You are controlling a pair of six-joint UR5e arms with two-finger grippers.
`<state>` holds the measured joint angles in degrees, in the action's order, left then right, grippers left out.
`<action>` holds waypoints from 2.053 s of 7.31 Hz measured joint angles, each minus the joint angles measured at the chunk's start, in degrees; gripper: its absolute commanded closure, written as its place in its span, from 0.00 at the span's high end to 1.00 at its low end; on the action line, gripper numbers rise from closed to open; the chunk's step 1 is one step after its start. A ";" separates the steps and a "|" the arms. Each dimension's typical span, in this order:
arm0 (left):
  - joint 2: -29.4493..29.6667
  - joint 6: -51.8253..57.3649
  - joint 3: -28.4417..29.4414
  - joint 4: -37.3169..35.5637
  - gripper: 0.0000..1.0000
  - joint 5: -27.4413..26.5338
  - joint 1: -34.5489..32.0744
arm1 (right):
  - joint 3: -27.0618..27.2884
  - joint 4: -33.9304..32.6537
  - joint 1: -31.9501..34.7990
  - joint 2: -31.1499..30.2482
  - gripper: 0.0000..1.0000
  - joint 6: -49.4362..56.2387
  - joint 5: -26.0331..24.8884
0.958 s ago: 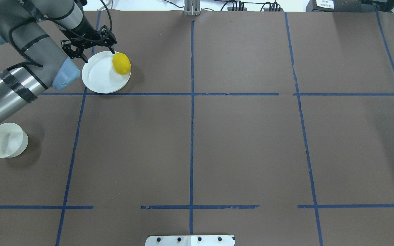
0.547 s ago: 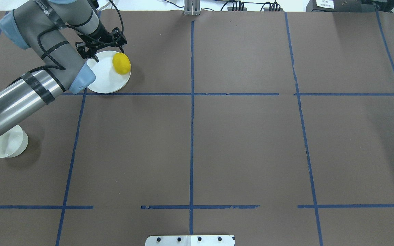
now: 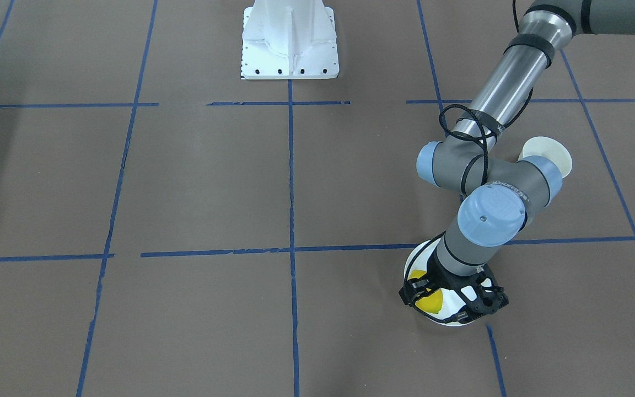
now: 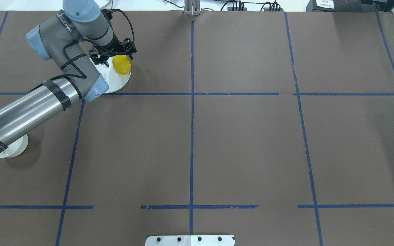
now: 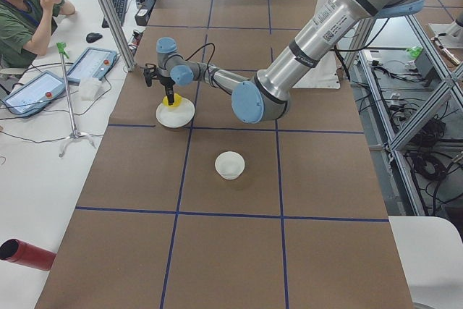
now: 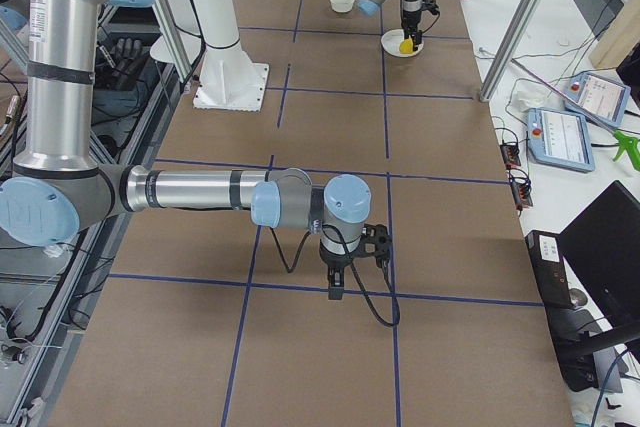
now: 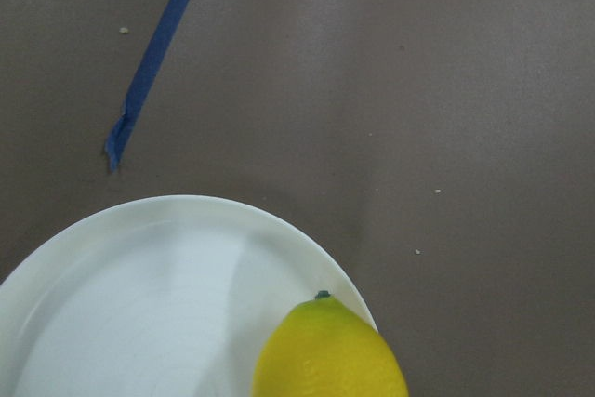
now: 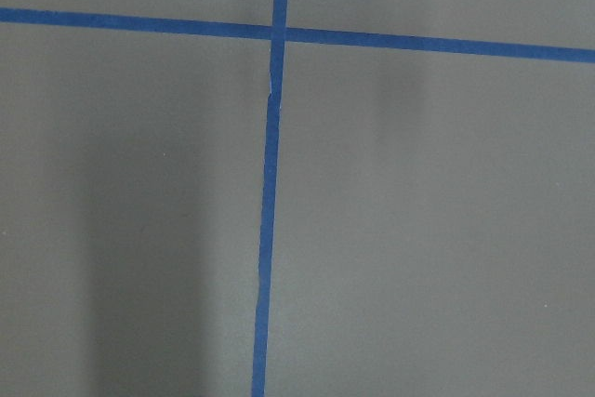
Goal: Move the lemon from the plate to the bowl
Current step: 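Lower the left gripper and close it around the lemon, then lift the lemon with the left gripper and carry it over the white bowl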
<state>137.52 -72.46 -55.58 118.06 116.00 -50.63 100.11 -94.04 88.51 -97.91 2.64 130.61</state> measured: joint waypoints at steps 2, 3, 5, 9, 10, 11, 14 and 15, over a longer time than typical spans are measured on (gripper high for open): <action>0.22 0.13 0.85 0.38 0.05 0.27 0.34 | 0.00 0.00 0.00 0.00 1.00 0.00 0.00; 0.21 0.28 0.70 0.39 0.02 1.09 0.30 | 0.00 0.00 0.00 0.00 1.00 0.00 0.00; 0.11 0.45 -0.32 0.04 0.00 4.03 -0.83 | 0.00 0.00 0.00 0.00 1.00 0.00 0.00; -5.23 7.30 -12.46 -5.33 0.00 4.92 -6.45 | 0.00 0.00 0.00 0.00 1.00 0.00 0.00; -8.68 12.86 -19.33 -10.27 0.00 4.93 -8.58 | 0.00 0.00 0.00 0.00 1.00 0.00 0.00; -11.94 18.83 -26.02 -15.72 0.01 4.94 -10.66 | 0.00 0.00 0.00 0.00 1.00 0.00 0.00; -26.12 33.30 -43.73 -23.88 0.00 4.96 -14.53 | 0.00 0.00 0.00 0.00 1.00 0.00 0.00; -33.60 36.32 -49.46 -24.00 0.00 5.00 -14.90 | 0.00 0.00 0.00 0.00 1.00 0.00 0.00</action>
<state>103.93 -36.14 -105.04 94.07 121.00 -65.53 100.11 -94.04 88.50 -97.91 2.64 130.61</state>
